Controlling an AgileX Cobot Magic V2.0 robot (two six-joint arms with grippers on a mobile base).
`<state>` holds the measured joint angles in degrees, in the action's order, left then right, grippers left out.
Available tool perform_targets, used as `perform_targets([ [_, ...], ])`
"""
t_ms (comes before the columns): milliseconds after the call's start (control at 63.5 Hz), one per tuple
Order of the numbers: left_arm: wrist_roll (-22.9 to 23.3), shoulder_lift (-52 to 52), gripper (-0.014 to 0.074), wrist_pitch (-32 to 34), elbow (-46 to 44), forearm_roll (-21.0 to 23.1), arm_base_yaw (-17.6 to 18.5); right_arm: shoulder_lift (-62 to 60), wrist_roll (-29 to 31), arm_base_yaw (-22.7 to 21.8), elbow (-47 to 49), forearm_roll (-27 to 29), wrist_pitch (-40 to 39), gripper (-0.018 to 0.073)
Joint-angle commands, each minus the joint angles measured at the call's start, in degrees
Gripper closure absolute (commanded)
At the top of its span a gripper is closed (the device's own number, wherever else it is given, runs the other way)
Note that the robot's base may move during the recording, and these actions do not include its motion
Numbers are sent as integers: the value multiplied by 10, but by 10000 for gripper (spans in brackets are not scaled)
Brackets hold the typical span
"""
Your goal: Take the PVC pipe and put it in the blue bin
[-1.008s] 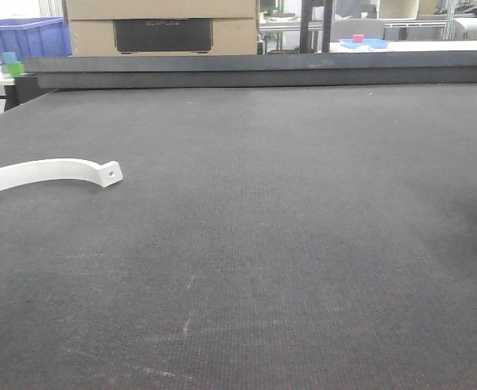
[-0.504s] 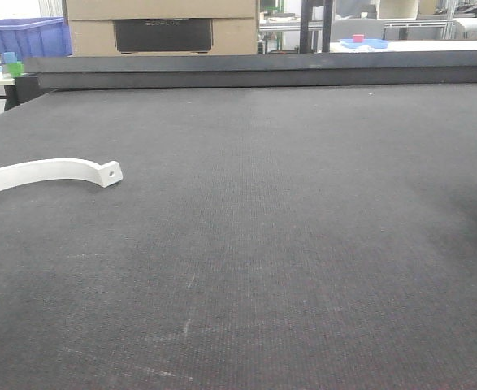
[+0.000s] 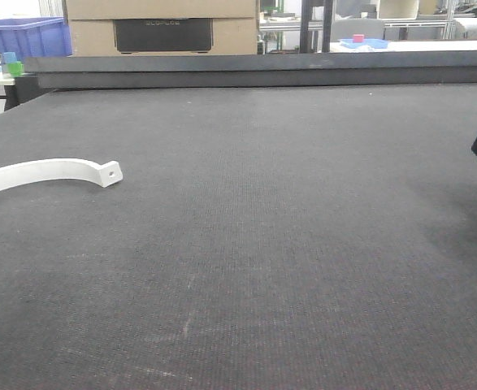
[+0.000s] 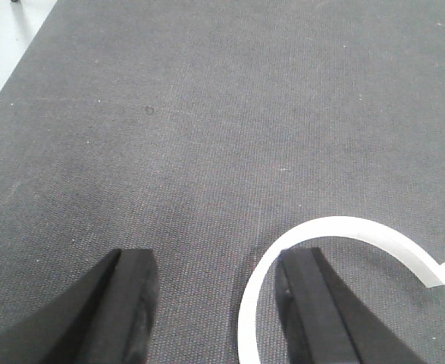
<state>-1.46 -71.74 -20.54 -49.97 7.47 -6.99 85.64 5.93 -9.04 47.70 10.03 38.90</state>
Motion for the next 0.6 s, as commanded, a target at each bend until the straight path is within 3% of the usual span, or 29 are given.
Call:
perform_targets([
  [0, 0, -2, 316, 17, -4, 3, 0, 6, 0, 1, 4, -7, -9, 306],
  [346, 0, -2, 316, 24, -4, 3, 0, 33, 0, 24, 4, -7, -19, 326],
  [457, 0, -2, 316, 24, -4, 3, 0, 33, 0, 34, 4, -7, -33, 405],
  [583, 0, -2, 316, 24, -4, 3, 0, 33, 0, 36, 4, -7, -35, 573],
])
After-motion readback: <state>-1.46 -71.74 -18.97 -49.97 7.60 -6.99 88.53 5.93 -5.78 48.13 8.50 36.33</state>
